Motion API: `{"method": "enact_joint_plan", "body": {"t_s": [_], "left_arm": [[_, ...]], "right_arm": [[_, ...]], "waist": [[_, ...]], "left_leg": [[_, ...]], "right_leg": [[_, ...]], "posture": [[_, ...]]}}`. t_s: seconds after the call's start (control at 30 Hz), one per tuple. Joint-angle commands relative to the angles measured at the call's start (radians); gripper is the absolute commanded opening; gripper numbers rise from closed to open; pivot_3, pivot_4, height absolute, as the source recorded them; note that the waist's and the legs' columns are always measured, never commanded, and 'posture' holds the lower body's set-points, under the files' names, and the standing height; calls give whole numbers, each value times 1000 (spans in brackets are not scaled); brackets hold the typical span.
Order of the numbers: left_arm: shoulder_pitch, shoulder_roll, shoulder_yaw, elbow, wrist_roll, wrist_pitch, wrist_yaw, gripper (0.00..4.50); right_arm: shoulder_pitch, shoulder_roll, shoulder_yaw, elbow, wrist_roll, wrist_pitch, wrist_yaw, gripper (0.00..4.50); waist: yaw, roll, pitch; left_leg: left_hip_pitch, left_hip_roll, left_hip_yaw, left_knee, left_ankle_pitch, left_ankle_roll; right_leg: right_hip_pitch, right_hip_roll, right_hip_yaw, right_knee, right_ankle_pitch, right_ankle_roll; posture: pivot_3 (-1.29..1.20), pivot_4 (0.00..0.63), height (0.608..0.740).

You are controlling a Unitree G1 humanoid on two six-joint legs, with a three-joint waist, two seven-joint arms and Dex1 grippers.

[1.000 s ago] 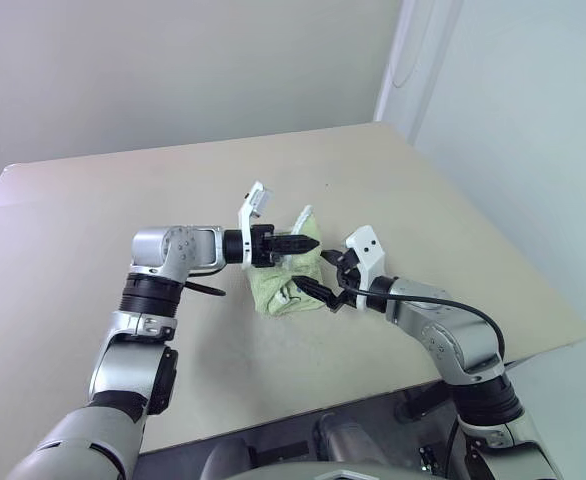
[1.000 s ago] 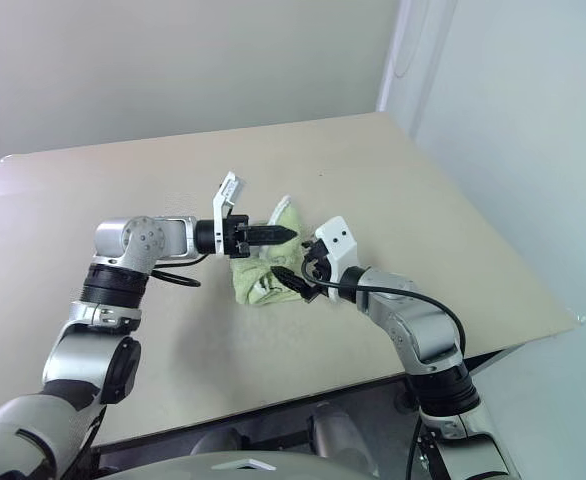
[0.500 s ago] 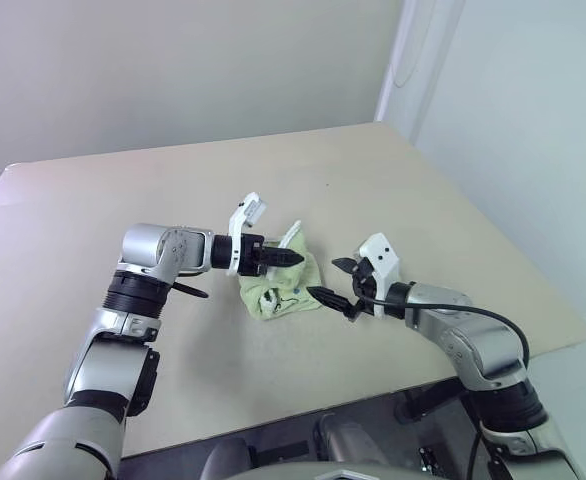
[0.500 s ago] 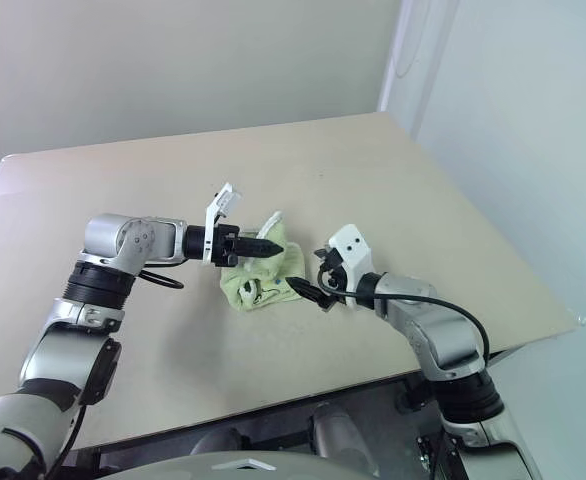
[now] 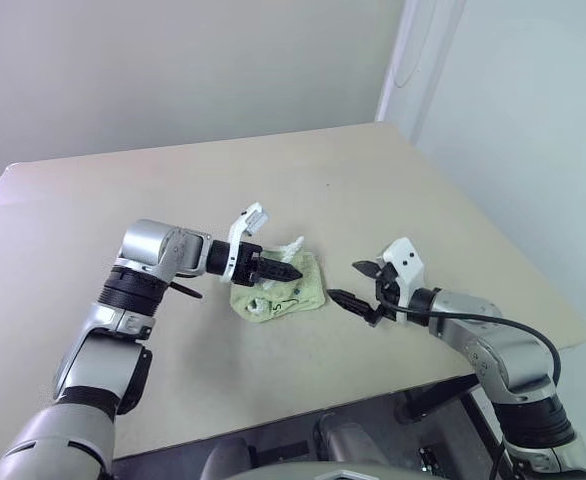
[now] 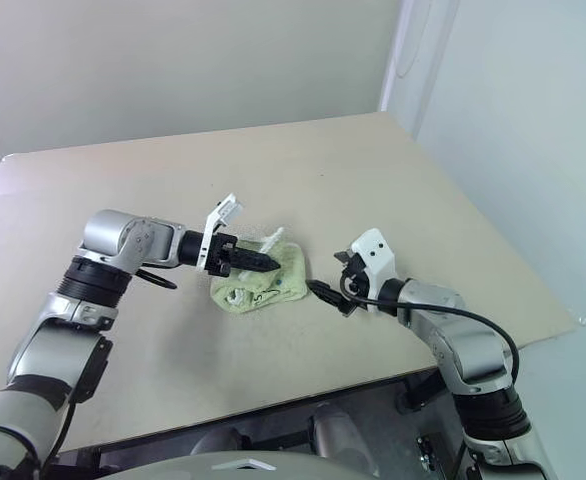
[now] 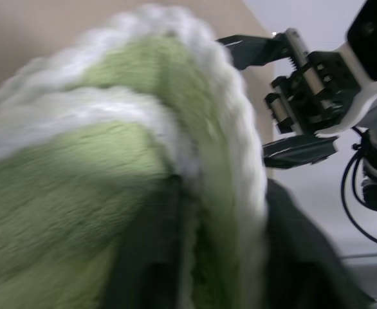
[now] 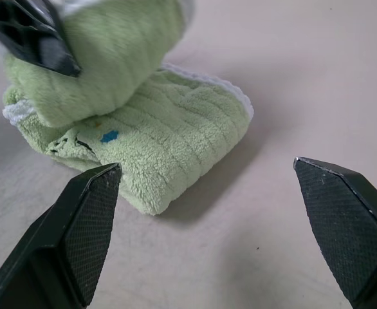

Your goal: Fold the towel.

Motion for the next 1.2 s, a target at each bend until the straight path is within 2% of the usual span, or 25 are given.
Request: {"method": "enact_joint_plan", "body": {"t_s": [0.03, 0.17, 0.3, 0.5, 0.67, 0.83, 0.97, 1.2], "left_arm": [[-31, -8, 15, -11, -12, 21, 2, 3166], [-41, -29, 28, 8, -13, 45, 20, 4484], [-57, -63, 91, 47, -32, 65, 56, 4484], [-70, -54, 240, -2, -180, 125, -15, 4484], [-65, -51, 281, -41, -236, 139, -26, 4484], [-58, -44, 259, -57, -236, 129, -9, 4484], [-19, -26, 130, -53, -130, 72, 36, 4484], [-5, -22, 110, -62, -135, 54, 14, 4484]], "right_arm": [[-13, 11, -13, -30, 1, -23, -15, 4500], [-13, 15, -13, -25, -1, -24, -28, 4500], [-7, 18, -16, -29, 2, -25, -34, 4500], [-20, 24, -58, -6, 13, -28, -54, 4500], [-25, 31, -42, 1, 5, -29, -55, 4500], [-34, 39, -37, 6, 2, -28, -54, 4500], [-42, 44, -22, 19, -10, -27, -57, 4500], [-41, 38, -19, 28, -23, -21, -64, 4500]], "waist": [[0, 0, 0], [1, 0, 0], [1, 0, 0], [0, 0, 0], [0, 0, 0], [0, 0, 0], [0, 0, 0], [1, 0, 1]], "left_leg": [[0, 0, 0, 0, 0, 0], [0, 0, 0, 0, 0, 0], [0, 0, 0, 0, 0, 0], [0, 0, 0, 0, 0, 0], [0, 0, 0, 0, 0, 0], [0, 0, 0, 0, 0, 0], [0, 0, 0, 0, 0, 0], [-1, 0, 0, 0, 0, 0]], "right_leg": [[0, 0, 0, 0, 0, 0], [0, 0, 0, 0, 0, 0], [0, 0, 0, 0, 0, 0], [-1, 0, 0, 0, 0, 0], [-1, 0, 0, 0, 0, 0], [-1, 0, 0, 0, 0, 0], [0, 0, 0, 0, 0, 0], [-1, 0, 0, 0, 0, 0]], "posture": [[0, 0, 740], [0, 0, 740], [0, 0, 740], [0, 0, 740], [0, 0, 740], [0, 0, 740], [0, 0, 740], [0, 0, 740]]}}
